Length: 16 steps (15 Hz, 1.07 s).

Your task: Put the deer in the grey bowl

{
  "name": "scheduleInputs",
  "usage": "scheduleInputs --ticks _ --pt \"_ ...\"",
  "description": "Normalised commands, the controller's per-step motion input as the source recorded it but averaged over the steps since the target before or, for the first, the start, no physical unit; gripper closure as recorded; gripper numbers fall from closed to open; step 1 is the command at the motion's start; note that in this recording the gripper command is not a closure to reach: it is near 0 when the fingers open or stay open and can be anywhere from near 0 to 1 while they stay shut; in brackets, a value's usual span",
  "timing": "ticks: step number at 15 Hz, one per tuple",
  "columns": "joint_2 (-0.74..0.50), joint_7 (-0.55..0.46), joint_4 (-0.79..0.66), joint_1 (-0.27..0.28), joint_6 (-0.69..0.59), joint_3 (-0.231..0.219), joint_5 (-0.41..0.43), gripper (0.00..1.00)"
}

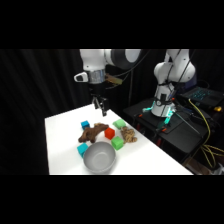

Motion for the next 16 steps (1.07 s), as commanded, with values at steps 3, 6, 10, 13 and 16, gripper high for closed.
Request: scheduleInputs --ticks 3,6,10,13,16 --pt "0.06 -0.06 0.07 -0.045 0.04 -0.008 0.005 0.0" --pt "0.22 -0.27 0.28 -0.139 0.14 -0.081 0.052 0.0" --pt "0.36 -0.29 0.34 -0.161 0.22 -0.073 0.149 0.0" --pt "0.35 -0.17 0.18 -0.116 0.23 0.0 0.255 0.0" --pt "0.24 -0.12 0.02 -0.106 0.23 0.03 0.262 0.0"
